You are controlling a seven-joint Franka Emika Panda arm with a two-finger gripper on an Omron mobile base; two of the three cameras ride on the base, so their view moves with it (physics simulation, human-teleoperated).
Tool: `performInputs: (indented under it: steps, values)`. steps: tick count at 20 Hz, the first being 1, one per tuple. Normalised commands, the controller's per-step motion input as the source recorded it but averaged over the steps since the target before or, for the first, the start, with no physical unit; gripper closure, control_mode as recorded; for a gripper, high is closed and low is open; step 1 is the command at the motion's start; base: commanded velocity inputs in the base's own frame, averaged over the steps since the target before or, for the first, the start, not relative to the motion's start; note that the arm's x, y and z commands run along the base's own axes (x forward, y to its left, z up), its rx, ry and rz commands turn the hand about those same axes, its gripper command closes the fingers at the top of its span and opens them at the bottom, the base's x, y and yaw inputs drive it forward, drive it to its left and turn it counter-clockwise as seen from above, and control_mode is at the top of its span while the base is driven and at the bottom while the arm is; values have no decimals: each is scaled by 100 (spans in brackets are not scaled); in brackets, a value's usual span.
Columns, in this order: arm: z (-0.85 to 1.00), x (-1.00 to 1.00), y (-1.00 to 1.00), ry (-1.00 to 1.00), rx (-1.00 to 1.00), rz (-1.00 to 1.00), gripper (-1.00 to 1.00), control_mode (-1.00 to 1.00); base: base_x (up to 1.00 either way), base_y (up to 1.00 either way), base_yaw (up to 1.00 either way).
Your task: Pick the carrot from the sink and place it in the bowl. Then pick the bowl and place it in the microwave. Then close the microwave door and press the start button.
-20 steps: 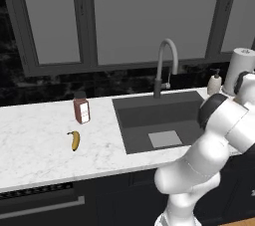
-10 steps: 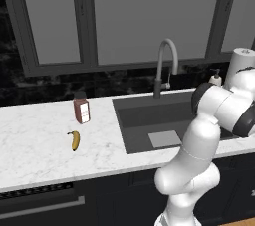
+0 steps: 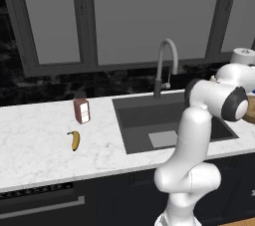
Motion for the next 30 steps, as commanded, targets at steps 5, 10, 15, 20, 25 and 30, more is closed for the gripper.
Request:
performInputs:
  steps: [5, 10, 15, 20, 25, 30]
  values:
    - [-7, 10, -17, 14, 15, -5, 100, -100, 0, 0, 0]
    - [-41, 4, -1, 9, 4, -3, 100, -100, 0, 0, 0]
    - [-36, 9, 0, 2, 4, -4, 100, -100, 0, 0, 0]
    - [-27, 9, 0, 0, 3, -6, 100, -100, 0, 0, 0]
    - [-18, 19, 0, 0, 0, -4, 100, -100, 0, 0, 0]
    - [-11, 31, -1, 0, 1, -3, 100, -100, 0, 0, 0]
